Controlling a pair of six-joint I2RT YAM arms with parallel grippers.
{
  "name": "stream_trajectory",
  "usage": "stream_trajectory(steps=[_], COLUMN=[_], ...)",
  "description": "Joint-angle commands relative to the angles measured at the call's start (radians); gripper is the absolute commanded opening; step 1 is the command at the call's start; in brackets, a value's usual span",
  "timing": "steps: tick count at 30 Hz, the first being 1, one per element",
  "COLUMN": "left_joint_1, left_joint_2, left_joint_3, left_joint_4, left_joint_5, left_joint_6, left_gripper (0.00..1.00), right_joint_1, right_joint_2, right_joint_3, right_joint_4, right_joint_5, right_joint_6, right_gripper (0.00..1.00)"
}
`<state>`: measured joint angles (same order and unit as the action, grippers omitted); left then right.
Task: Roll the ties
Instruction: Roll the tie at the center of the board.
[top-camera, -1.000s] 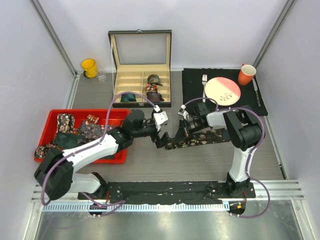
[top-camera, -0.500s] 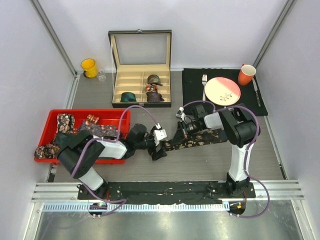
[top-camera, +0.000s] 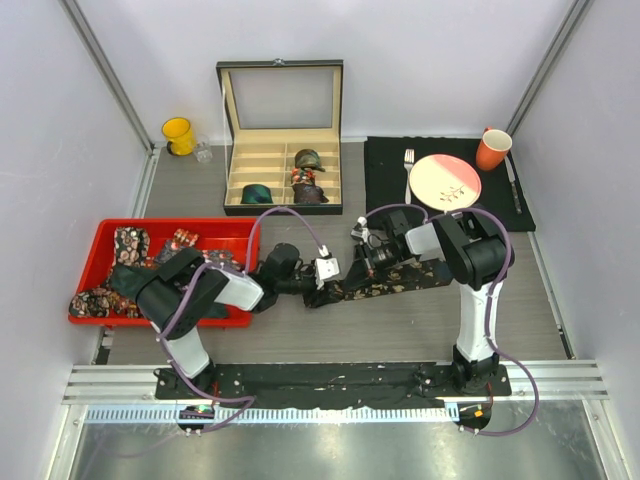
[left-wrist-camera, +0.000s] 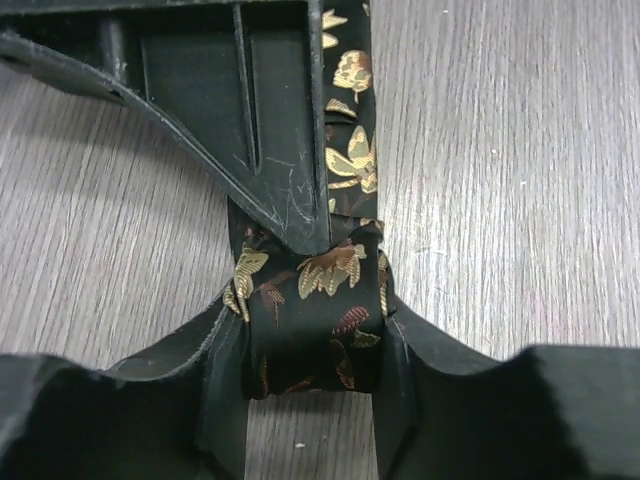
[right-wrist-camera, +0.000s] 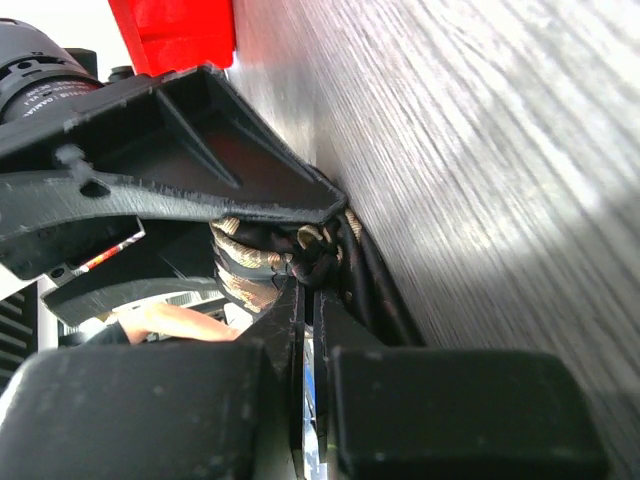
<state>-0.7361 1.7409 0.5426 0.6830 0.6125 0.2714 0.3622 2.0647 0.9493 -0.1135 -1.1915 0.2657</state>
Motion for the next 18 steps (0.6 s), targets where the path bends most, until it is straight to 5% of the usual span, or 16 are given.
stream_trajectory(steps=[1, 11, 18], left_joint_1=[-0.008, -0.026, -0.072], left_joint_2=[-0.043, -0.098, -0.043], left_joint_3=[0.054, 0.088, 0.166], left_joint_4=[-0.154, -0.46, -0.55], left_joint_5=[0.041, -0.105, -0.198], left_joint_6=[0.04, 0.149, 0.169], left_gripper=[0.33, 0.21, 0.2], right_joint_1=[0.018, -0.025, 0.012], right_joint_2=[0.011, -0.219, -0.245], right_joint_3=[-0.029, 0.023, 0.019], right_joint_4=[-0.026, -0.339, -0.211], right_joint_5=[0.328, 0.319, 0.216], right_joint_6=[-0.083, -0.126, 0.087], right_gripper=[0.05, 0.45, 0.54])
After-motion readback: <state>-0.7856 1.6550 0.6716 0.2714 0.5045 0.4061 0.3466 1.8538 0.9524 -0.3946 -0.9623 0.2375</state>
